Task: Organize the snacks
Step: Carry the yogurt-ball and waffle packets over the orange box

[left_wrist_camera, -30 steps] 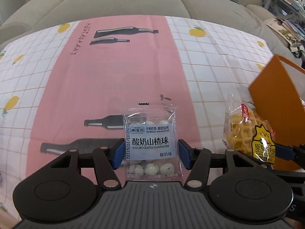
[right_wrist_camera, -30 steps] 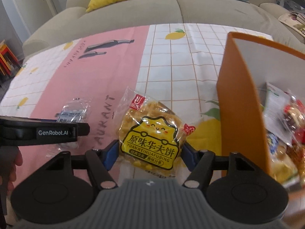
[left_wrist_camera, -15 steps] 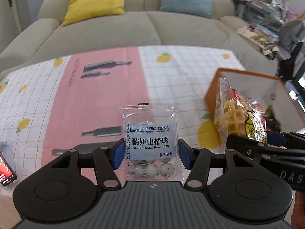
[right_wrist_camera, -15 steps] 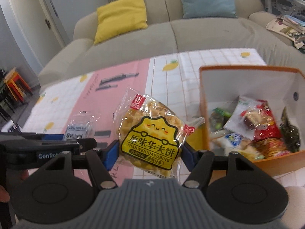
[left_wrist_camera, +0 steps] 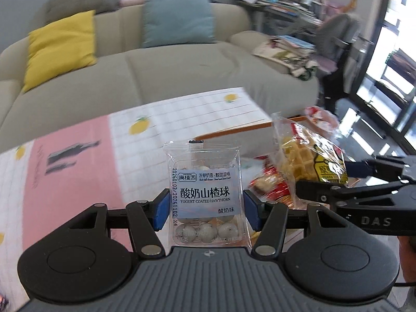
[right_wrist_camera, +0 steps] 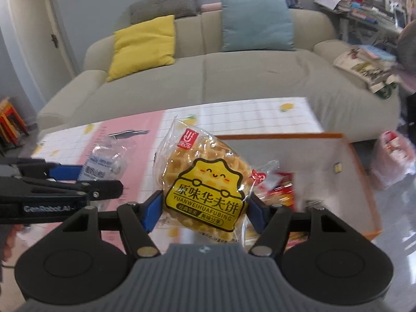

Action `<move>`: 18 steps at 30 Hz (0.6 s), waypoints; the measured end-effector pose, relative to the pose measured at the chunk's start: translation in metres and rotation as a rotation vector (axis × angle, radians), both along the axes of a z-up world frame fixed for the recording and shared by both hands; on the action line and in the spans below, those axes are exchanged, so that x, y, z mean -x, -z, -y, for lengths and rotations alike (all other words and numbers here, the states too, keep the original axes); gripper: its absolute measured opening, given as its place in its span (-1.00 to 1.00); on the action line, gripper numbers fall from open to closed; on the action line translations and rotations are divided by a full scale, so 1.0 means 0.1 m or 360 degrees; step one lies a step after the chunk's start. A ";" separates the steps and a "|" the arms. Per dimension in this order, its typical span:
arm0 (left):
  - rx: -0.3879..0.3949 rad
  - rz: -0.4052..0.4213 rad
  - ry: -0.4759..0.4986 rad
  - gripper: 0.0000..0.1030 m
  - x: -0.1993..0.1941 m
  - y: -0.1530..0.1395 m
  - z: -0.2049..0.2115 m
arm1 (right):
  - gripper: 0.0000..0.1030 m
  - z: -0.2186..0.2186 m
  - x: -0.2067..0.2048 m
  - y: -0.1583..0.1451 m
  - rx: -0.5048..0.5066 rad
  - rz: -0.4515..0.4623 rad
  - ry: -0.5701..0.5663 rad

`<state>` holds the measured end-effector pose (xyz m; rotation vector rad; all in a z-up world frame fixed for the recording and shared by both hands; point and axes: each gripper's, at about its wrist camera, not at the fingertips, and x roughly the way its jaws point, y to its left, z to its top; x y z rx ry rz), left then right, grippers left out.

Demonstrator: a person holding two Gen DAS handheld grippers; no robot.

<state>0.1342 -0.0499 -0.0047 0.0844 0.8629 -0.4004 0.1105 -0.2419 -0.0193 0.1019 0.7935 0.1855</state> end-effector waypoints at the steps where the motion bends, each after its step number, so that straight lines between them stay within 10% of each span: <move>1: 0.0003 0.0000 0.0028 0.28 -0.04 0.00 0.08 | 0.28 0.06 -0.04 -0.01 0.0037 0.0001 0.0009; 18: -0.0170 -0.0124 0.0354 0.28 -0.80 0.71 1.28 | 0.28 0.92 -0.93 0.65 0.0391 -0.0353 0.0048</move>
